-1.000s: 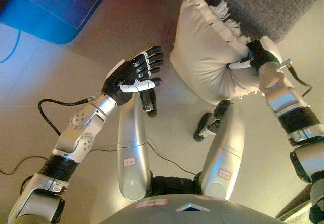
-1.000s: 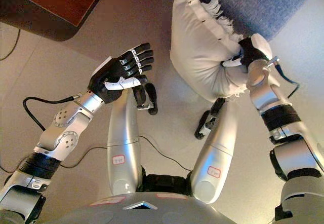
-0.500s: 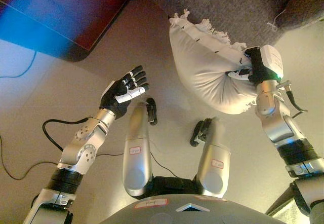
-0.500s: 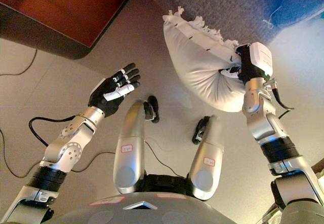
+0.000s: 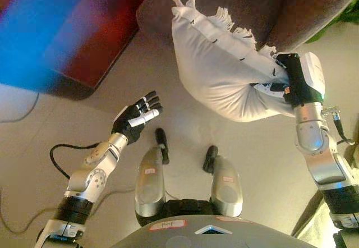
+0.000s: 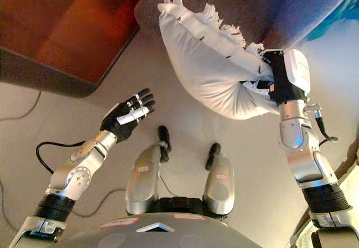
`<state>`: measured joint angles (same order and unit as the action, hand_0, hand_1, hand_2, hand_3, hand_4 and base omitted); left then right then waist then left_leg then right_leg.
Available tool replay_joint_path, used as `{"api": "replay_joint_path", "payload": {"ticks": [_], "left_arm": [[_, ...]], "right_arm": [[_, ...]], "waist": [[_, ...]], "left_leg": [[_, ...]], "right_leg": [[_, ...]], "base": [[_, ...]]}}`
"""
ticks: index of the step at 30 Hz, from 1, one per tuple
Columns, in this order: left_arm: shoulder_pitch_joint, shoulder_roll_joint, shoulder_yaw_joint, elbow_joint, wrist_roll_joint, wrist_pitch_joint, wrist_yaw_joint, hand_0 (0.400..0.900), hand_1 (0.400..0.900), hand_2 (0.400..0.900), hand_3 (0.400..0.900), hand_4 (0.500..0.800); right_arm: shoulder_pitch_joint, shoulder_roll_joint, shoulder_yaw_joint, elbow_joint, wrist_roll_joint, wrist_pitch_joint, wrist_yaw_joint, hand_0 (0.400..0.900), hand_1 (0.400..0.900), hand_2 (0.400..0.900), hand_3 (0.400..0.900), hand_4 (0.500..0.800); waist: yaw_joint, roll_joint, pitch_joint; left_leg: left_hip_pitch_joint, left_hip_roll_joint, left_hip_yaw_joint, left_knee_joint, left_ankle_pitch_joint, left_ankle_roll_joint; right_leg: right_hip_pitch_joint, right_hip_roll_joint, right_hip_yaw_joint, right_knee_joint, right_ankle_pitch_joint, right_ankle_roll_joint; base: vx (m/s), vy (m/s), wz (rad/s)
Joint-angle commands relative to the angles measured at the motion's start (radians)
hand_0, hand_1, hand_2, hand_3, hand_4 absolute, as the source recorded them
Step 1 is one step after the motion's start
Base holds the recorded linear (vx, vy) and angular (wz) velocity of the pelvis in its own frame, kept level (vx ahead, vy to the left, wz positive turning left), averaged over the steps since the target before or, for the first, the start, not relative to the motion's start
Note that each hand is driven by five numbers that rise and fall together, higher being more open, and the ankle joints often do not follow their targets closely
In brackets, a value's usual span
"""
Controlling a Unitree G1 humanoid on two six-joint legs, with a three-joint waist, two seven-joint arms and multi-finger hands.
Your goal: Pick up the pillow and put it on the sofa.
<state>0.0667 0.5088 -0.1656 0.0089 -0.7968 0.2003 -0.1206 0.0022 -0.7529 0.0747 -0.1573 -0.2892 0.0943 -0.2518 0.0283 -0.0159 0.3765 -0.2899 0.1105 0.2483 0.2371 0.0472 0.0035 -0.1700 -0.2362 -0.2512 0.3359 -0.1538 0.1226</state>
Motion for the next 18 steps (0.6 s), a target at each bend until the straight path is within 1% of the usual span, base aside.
{"api": "replay_joint_path", "payload": {"ticks": [1,2,3,4,5,6,8,9,11,12,13,14,16,17,18], "left_arm": [[0.021,-0.015,-0.031,0.018,0.02,-0.026,-0.062,0.9,0.9,0.9,0.9,0.8],[0.023,-0.015,-0.034,0.02,0.024,-0.02,-0.066,0.9,0.9,0.9,0.9,0.8],[0.025,-0.011,-0.042,0.019,0.021,-0.01,-0.072,0.9,0.9,0.9,0.9,0.8],[0.025,-0.006,-0.048,0.023,0.021,-0.004,-0.078,0.9,0.9,0.9,0.9,0.8],[0.025,-0.004,-0.05,0.024,0.024,0.002,-0.084,0.9,0.9,0.9,0.9,0.8],[0.028,0.0,-0.055,0.025,0.026,0.003,-0.088,0.9,0.9,0.9,0.9,0.8],[0.036,0.005,-0.057,0.026,0.03,0.006,-0.099,0.9,0.9,0.9,0.9,0.8],[0.041,0.007,-0.057,0.024,0.031,0.011,-0.103,0.9,0.9,0.9,0.9,0.8],[0.058,0.019,-0.061,0.005,0.027,0.03,-0.106,0.9,0.9,0.9,0.9,0.8],[0.059,0.017,-0.058,0.005,0.026,0.03,-0.106,0.9,0.9,0.9,0.9,0.8],[0.062,0.024,-0.061,0.001,0.024,0.036,-0.11,0.9,0.9,0.9,0.9,0.8],[0.07,0.035,-0.062,-0.011,0.023,0.053,-0.119,0.9,0.9,0.9,0.9,0.8],[0.071,0.042,-0.062,-0.016,0.022,0.065,-0.13,0.9,0.9,0.9,0.9,0.8],[0.073,0.05,-0.066,-0.021,0.025,0.075,-0.14,0.9,0.9,0.9,0.9,0.8],[0.074,0.053,-0.067,-0.025,0.023,0.077,-0.139,0.9,0.9,0.9,0.9,0.8]], "right_arm": [[-0.125,-0.143,-0.132,-0.107,-0.014,-0.132,-0.026,0.4,0.4,0.4,0.4,0.5],[-0.133,-0.158,-0.134,-0.103,-0.014,-0.122,-0.003,0.4,0.4,0.4,0.4,0.5],[-0.157,-0.194,-0.129,-0.09,0.024,-0.12,0.03,0.4,0.4,0.4,0.4,0.5],[-0.19,-0.227,-0.123,-0.077,0.053,-0.097,0.057,0.4,0.4,0.4,0.4,0.5],[-0.227,-0.249,-0.108,-0.051,0.057,-0.087,0.08,0.4,0.4,0.4,0.4,0.5],[-0.267,-0.273,-0.091,-0.017,0.077,-0.095,0.097,0.4,0.4,0.4,0.4,0.5],[-0.333,-0.311,-0.058,0.038,0.123,-0.087,0.145,0.4,0.4,0.4,0.4,0.5],[-0.366,-0.329,-0.038,0.069,0.128,-0.092,0.152,0.4,0.4,0.4,0.4,0.5],[-0.457,-0.373,0.022,0.155,0.14,-0.086,0.181,0.4,0.4,0.4,0.4,0.5],[-0.466,-0.373,0.03,0.159,0.141,-0.087,0.18,0.4,0.4,0.4,0.4,0.5],[-0.492,-0.383,0.047,0.191,0.141,-0.081,0.194,0.4,0.4,0.4,0.4,0.5],[-0.557,-0.396,0.1,0.277,0.161,-0.073,0.217,0.4,0.4,0.4,0.4,0.5],[-0.602,-0.392,0.14,0.334,0.161,-0.053,0.244,0.4,0.4,0.4,0.4,0.5],[-0.646,-0.391,0.187,0.401,0.15,-0.047,0.261,0.4,0.4,0.4,0.4,0.5],[-0.668,-0.394,0.209,0.424,0.151,-0.039,0.269,0.4,0.4,0.4,0.4,0.5]], "waist": [[-0.01,-0.01,-0.21],[-0.008,-0.012,-0.219],[-0.002,-0.017,-0.236],[0.003,-0.022,-0.249],[0.008,-0.026,-0.257],[0.016,-0.03,-0.267],[0.028,-0.037,-0.282],[0.035,-0.042,-0.289],[0.059,-0.053,-0.305],[0.056,-0.052,-0.304],[0.065,-0.058,-0.308],[0.083,-0.068,-0.31],[0.094,-0.074,-0.309],[0.111,-0.082,-0.307],[0.115,-0.084,-0.306]], "left_leg": [[0.18,0.009,-0.031,-0.081,-0.096,-0.044],[0.191,0.007,-0.028,-0.092,-0.095,-0.044],[0.21,0.003,-0.024,-0.116,-0.093,-0.045],[0.227,-0.001,-0.018,-0.14,-0.089,-0.046],[0.242,-0.003,-0.016,-0.161,-0.086,-0.048],[0.258,-0.006,-0.014,-0.185,-0.081,-0.049],[0.284,-0.011,-0.008,-0.22,-0.073,-0.052],[0.295,-0.013,-0.008,-0.234,-0.07,-0.051],[0.315,-0.016,-0.008,-0.259,-0.066,-0.05],[0.316,-0.016,-0.008,-0.26,-0.066,-0.05],[0.318,-0.017,-0.009,-0.262,-0.065,-0.049],[0.321,-0.019,-0.017,-0.267,-0.064,-0.048],[0.318,-0.02,-0.023,-0.266,-0.064,-0.047],[0.318,-0.022,-0.034,-0.271,-0.062,-0.046],[0.318,-0.023,-0.04,-0.273,-0.061,-0.046]], "right_leg": [[0.09,0.029,-0.023,-0.223,0.144,0.006],[0.099,0.028,-0.026,-0.236,0.151,0.01],[0.116,0.026,-0.032,-0.265,0.166,0.017],[0.13,0.027,-0.039,-0.287,0.176,0.022],[0.143,0.028,-0.046,-0.307,0.185,0.026],[0.155,0.028,-0.055,-0.327,0.196,0.031],[0.174,0.029,-0.073,-0.356,0.211,0.039],[0.183,0.029,-0.08,-0.37,0.219,0.042],[0.2,0.03,-0.101,-0.388,0.229,0.046],[0.201,0.03,-0.101,-0.388,0.23,0.046],[0.204,0.031,-0.107,-0.39,0.23,0.046],[0.21,0.03,-0.12,-0.387,0.231,0.046],[0.212,0.029,-0.13,-0.385,0.23,0.046],[0.217,0.028,-0.14,-0.385,0.231,0.048],[0.22,0.028,-0.143,-0.385,0.231,0.049]], "base": [[0.09,0.045,-0.02],[0.1,0.046,-0.02],[0.09,0.045,-0.01],[0.09,0.044,0.0],[0.07,0.04,0.0],[0.06,0.039,0.0],[0.07,0.036,0.03],[0.08,0.033,0.07],[0.09,0.036,0.11],[0.07,0.021,0.11],[0.08,0.009,0.21],[0.09,0.009,0.26],[0.09,0.008,0.28],[0.1,0.009,0.27],[0.11,0.0,0.29]]}}
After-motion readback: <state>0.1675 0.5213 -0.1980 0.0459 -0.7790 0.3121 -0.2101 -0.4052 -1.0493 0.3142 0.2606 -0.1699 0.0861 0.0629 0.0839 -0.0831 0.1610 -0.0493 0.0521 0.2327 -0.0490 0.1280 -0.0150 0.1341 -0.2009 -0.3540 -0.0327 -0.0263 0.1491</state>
